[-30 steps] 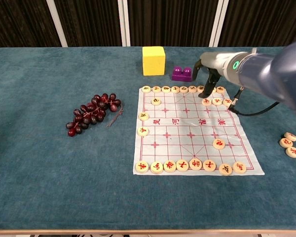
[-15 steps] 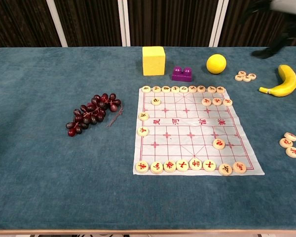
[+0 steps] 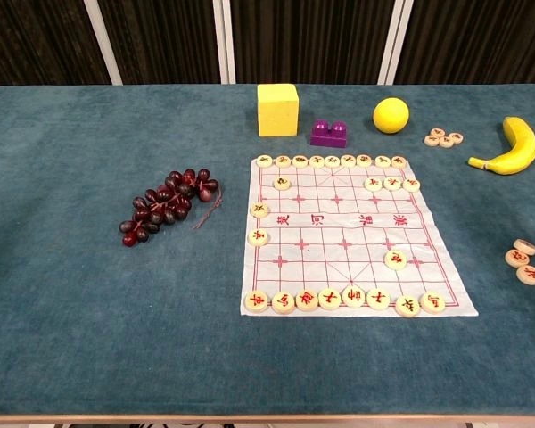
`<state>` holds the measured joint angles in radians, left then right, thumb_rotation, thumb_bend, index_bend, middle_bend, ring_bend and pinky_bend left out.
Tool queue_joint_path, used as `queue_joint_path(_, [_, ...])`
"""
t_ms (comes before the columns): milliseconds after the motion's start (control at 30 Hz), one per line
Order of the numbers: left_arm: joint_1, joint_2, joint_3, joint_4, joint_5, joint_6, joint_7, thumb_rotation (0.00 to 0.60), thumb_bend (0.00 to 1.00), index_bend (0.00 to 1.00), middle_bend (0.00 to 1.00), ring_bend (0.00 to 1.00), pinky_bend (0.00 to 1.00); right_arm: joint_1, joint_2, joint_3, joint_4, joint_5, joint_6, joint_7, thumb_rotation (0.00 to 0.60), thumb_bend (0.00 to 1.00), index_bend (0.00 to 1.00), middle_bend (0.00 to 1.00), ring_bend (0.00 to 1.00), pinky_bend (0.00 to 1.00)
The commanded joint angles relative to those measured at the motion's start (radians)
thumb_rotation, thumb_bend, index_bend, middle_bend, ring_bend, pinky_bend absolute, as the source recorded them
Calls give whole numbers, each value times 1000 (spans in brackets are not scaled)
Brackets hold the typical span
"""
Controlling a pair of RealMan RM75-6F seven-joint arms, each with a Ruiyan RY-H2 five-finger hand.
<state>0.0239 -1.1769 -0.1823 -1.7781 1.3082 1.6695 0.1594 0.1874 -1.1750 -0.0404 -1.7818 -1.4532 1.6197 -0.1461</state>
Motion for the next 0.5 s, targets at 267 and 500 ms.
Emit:
queue_joint_path(267, [-1, 1, 4, -2, -3, -6, 8, 600, 27, 22, 0, 0, 41, -83, -76, -27, 123, -57, 38, -38, 600, 374, 96, 0, 0, 23])
queue_joint_path(500, [-3, -6, 12, -9, 5, -7, 26, 600, 26, 22, 0, 0, 42, -96, -87, -3, 132, -67, 36, -52, 600, 373, 95, 0, 0, 23])
